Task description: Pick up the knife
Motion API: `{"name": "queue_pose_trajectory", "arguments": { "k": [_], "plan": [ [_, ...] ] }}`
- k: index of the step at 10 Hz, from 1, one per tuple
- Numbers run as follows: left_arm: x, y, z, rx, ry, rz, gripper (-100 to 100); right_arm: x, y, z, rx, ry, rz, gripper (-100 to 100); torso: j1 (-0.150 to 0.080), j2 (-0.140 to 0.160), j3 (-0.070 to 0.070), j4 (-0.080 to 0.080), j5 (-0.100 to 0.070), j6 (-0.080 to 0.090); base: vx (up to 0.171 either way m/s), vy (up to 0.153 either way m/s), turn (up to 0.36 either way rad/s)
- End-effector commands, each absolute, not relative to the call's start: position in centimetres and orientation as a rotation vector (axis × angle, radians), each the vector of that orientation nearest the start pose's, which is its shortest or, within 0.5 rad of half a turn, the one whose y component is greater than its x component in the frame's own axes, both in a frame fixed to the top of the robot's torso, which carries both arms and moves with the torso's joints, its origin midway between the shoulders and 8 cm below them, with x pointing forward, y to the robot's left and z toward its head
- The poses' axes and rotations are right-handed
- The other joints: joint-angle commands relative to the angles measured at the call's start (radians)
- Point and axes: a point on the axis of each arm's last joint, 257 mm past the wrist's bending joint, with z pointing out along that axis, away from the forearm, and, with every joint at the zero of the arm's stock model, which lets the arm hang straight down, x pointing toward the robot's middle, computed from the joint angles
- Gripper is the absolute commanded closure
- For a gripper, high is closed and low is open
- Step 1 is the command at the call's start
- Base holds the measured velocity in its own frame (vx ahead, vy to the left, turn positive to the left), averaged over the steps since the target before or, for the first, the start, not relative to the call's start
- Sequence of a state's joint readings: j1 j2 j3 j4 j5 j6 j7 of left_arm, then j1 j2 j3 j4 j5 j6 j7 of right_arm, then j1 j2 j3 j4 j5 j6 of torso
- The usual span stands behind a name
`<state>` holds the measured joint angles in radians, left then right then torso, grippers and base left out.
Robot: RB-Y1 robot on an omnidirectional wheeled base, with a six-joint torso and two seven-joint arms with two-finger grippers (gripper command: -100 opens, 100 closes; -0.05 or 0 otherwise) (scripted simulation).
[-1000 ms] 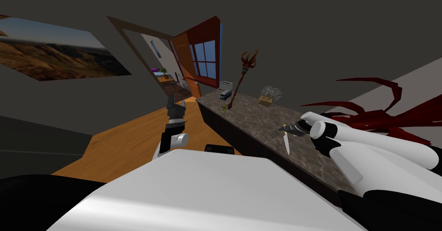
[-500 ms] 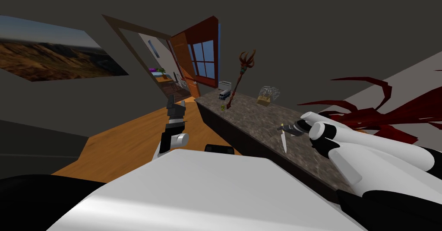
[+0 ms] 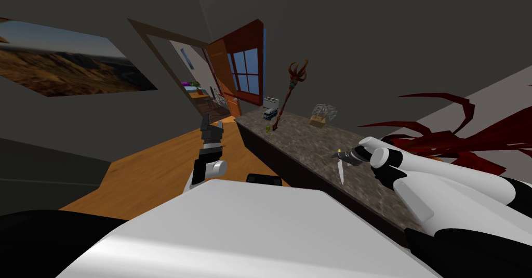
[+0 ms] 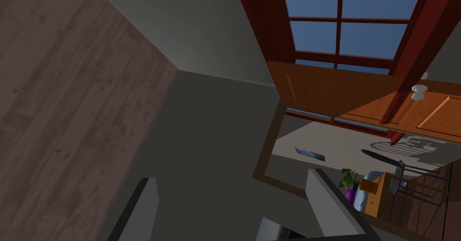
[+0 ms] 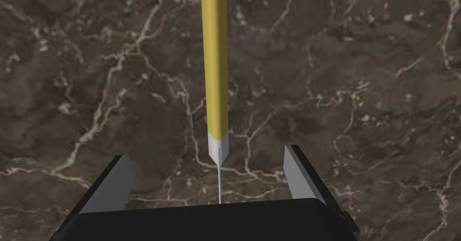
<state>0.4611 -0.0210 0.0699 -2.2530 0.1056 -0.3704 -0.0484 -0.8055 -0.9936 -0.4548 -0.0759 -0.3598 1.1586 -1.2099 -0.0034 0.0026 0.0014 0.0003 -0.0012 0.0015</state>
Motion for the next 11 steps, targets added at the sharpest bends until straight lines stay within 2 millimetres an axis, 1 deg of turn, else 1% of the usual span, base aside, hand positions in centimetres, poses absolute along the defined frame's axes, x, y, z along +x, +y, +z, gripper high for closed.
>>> {"name": "queue_pose_trajectory", "arguments": {
  "k": [1,2,6,7,8,9,10,11],
  "plan": [
    [36.5,31.7,0.0,-0.81,0.62,-1.244,0,35.1,-64.9,-32.4,-3.074,0.863,-0.253,-100,0.0,0.0,0.0,0.0,0.0,0.0,-0.013,-0.023,0.01],
    [36.5,31.7,0.0,-0.81,0.62,-1.244,0,35.1,-64.9,-32.4,-3.072,0.866,-0.253,100,0.001,0.0,0.0,0.0,0.0,0.0,0.0,0.0,0.0],
    [36.5,31.7,0.0,-0.81,0.62,-1.244,0,35.1,-64.9,-32.4,-3.072,0.867,-0.253,100,0.003,-0.002,-0.001,0.0,0.001,0.0,0.0,0.0,0.0],
    [36.5,31.7,0.0,-0.81,0.62,-1.244,0,35.1,-64.9,-32.4,-3.072,0.867,-0.253,0,0.003,-0.002,-0.001,0.0,0.001,0.0,0.0,0.0,0.0],
    [36.5,31.7,0.0,-0.81,0.62,-1.244,0,34.9,-64.5,-33.6,-3.067,0.888,-0.249,100,0.003,-0.002,-0.001,0.0,0.001,0.0,-0.011,-0.028,0.039],
    [36.5,31.7,0.0,-0.81,0.62,-1.244,0,35.1,-65.2,-31.4,-3.073,0.85,-0.252,100,0.001,-0.002,-0.002,-0.002,-0.003,-0.002,0.014,0.019,-0.11],
    [36.5,31.7,0.0,-0.81,0.62,-1.244,0,35.4,-64.8,-32.2,-3.071,0.869,-0.258,100,0.002,-0.004,-0.003,-0.002,-0.002,0.0,0.013,0.022,-0.047],
    [36.5,31.7,0.0,-0.81,0.62,-1.244,0,35.3,-64.9,-32.1,-3.073,0.865,-0.257,0,0.002,-0.004,-0.003,-0.002,-0.003,-0.002,0.0,0.0,0.0]
  ]
}}
